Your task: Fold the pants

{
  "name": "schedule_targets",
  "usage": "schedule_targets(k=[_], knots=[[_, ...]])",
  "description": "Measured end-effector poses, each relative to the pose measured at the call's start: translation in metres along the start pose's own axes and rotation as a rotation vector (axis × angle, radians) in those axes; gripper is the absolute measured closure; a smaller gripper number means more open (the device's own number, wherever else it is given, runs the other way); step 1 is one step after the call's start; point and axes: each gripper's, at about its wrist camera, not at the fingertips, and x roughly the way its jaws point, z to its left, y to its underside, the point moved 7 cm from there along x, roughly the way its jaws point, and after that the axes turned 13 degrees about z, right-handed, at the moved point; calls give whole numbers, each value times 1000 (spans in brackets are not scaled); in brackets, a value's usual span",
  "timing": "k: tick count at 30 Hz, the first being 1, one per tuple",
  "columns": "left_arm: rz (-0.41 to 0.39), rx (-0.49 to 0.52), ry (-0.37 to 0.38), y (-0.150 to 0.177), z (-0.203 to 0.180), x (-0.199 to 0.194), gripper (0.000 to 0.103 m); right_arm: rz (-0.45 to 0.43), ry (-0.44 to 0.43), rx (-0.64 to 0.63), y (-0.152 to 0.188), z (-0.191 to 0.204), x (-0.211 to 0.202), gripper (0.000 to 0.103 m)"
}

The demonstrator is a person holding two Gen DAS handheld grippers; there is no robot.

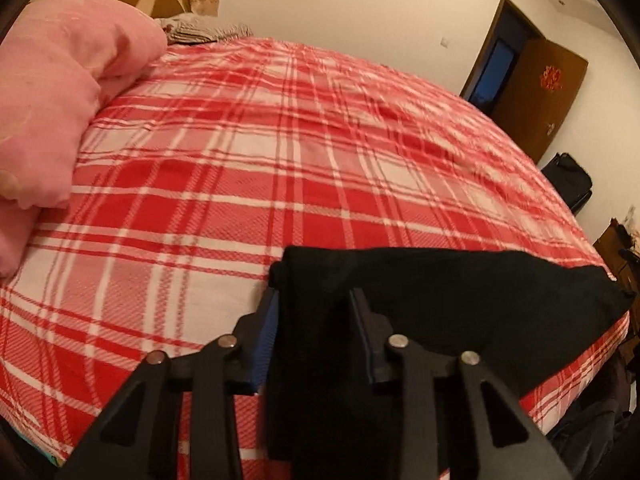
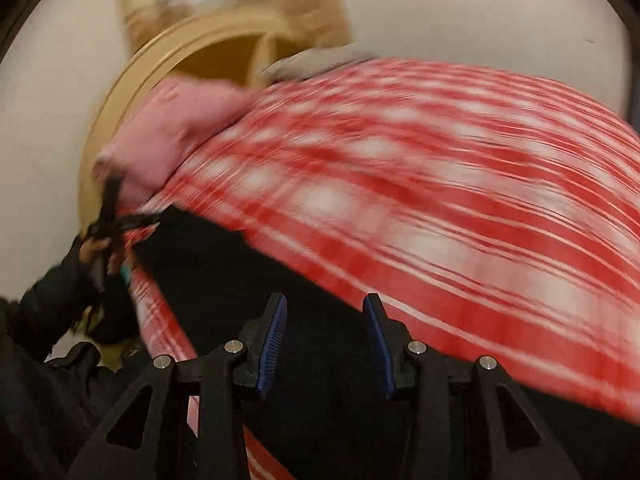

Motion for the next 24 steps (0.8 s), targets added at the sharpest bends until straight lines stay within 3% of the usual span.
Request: schedule_targets(k=[4, 6, 12, 14, 15, 19, 22, 24], knots=[[13, 2, -7, -3, -4, 5, 69, 70, -41, -122, -35, 48, 51, 61], [7, 10, 7, -5, -8, 4, 90, 97, -55, -145, -47, 59, 75, 61], [-86, 21, 32, -13, -15, -16, 91, 204, -71, -151, -50, 72, 138, 62], [-106, 27, 51, -16, -16, -18, 91, 210, -51, -147, -53, 72, 143, 92], [-104, 26, 47, -18, -15, -16, 91, 201, -74, -141, -55, 73, 138, 98], [-86, 2, 64, -20, -8, -6, 91, 159, -68, -129, -68, 72, 119, 100], [-89, -7, 87, -21, -7, -9, 91, 191, -17, -92, -69, 58, 136, 100], [-89, -10, 84, -22, -5, -9, 91, 216, -39, -72, -64, 54, 150, 100]])
